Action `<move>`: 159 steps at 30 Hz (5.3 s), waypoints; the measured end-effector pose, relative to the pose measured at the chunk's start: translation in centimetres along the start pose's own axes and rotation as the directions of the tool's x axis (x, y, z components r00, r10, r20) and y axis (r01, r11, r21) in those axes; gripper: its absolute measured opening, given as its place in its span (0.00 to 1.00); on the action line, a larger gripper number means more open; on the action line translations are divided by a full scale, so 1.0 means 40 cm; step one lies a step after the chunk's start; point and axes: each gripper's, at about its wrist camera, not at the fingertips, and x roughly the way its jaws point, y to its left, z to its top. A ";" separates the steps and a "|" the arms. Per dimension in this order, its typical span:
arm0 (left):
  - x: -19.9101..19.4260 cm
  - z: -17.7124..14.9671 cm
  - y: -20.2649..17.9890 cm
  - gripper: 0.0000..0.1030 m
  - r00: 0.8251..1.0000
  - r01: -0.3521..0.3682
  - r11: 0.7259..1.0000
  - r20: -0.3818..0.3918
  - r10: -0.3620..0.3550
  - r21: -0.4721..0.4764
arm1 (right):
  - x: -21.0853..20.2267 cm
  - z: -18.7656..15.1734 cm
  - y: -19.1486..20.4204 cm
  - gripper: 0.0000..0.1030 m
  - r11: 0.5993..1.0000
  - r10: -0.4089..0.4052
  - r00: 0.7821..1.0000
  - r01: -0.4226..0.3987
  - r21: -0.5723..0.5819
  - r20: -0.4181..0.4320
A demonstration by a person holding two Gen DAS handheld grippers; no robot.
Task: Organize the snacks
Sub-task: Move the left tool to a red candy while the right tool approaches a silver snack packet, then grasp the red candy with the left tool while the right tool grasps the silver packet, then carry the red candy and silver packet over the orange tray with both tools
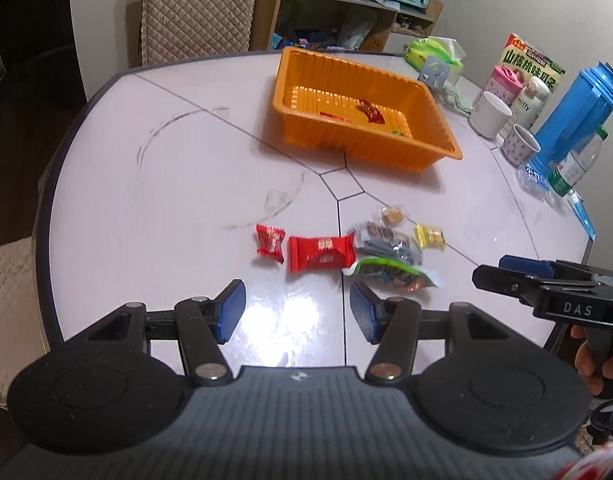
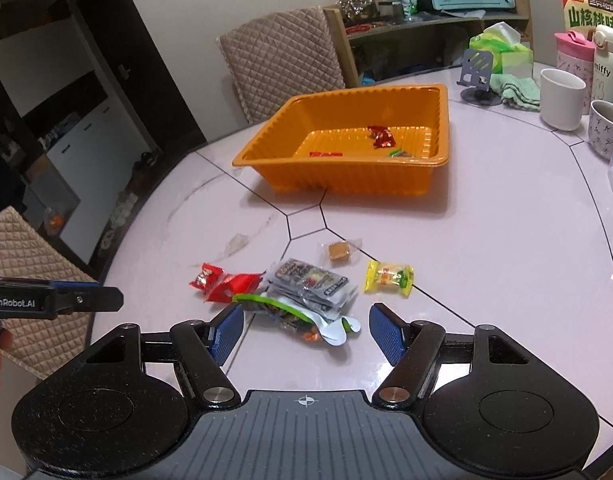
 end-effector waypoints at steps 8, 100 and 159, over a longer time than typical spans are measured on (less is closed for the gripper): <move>0.015 -0.005 0.017 0.53 1.000 -0.011 1.000 -0.008 0.011 -0.010 | 0.034 -0.004 0.002 0.68 0.999 -0.018 1.000 0.018 -0.038 -0.010; 0.325 0.105 0.040 0.31 0.993 -0.026 0.994 -0.116 0.039 0.109 | 0.159 0.120 -0.103 0.42 0.998 -0.001 0.999 0.004 0.069 -0.037; 0.342 0.497 -0.063 0.17 0.992 0.049 0.980 0.107 -0.071 0.193 | 0.282 0.427 -0.153 0.42 0.999 0.031 0.990 -0.034 0.022 0.137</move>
